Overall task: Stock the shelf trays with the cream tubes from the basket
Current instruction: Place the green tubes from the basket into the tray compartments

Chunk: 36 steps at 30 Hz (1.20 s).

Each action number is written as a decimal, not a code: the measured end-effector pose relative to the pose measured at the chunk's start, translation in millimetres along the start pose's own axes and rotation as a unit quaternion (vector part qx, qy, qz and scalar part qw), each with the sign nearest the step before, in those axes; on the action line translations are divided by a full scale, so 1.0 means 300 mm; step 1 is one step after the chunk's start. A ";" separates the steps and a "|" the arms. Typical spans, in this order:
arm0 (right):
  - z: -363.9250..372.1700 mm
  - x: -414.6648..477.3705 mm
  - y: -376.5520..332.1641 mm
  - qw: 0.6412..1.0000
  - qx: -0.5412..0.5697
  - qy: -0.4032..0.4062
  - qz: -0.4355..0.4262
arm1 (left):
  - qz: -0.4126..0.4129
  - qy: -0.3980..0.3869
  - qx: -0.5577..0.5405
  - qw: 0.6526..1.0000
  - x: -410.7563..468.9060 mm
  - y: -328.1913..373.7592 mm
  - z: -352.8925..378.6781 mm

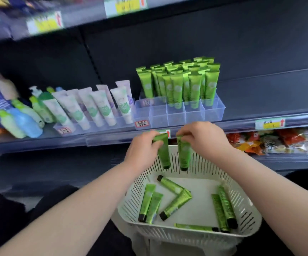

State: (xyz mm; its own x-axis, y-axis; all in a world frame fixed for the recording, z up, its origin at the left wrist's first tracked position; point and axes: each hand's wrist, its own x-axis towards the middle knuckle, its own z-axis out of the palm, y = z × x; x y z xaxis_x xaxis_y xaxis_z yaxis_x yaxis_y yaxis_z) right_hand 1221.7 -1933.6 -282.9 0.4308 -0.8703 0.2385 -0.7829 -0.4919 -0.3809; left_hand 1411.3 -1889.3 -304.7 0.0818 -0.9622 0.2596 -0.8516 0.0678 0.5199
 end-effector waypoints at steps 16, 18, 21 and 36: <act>-0.190 0.413 -0.068 0.977 0.006 0.210 -0.021 | -0.021 0.173 0.005 0.985 0.572 0.076 -0.269; -0.182 0.462 -0.054 0.977 0.007 0.211 -0.015 | -0.016 0.152 0.013 0.988 0.633 0.053 -0.231; -0.169 0.495 -0.053 0.978 0.009 0.206 -0.019 | -0.015 0.117 0.031 0.993 0.688 0.024 -0.189; -0.155 0.620 -0.059 0.981 0.010 0.190 -0.029 | -0.027 0.095 0.051 0.994 0.736 -0.044 -0.152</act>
State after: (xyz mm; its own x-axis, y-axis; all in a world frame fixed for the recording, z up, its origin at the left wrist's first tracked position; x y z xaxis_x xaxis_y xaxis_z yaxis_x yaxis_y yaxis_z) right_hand 1294.8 -2085.7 -190.2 0.2726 -0.7712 0.5752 -0.7514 -0.5441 -0.3734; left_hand 1464.4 -2090.7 -217.2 0.2162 -0.8960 0.3879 -0.8910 -0.0186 0.4536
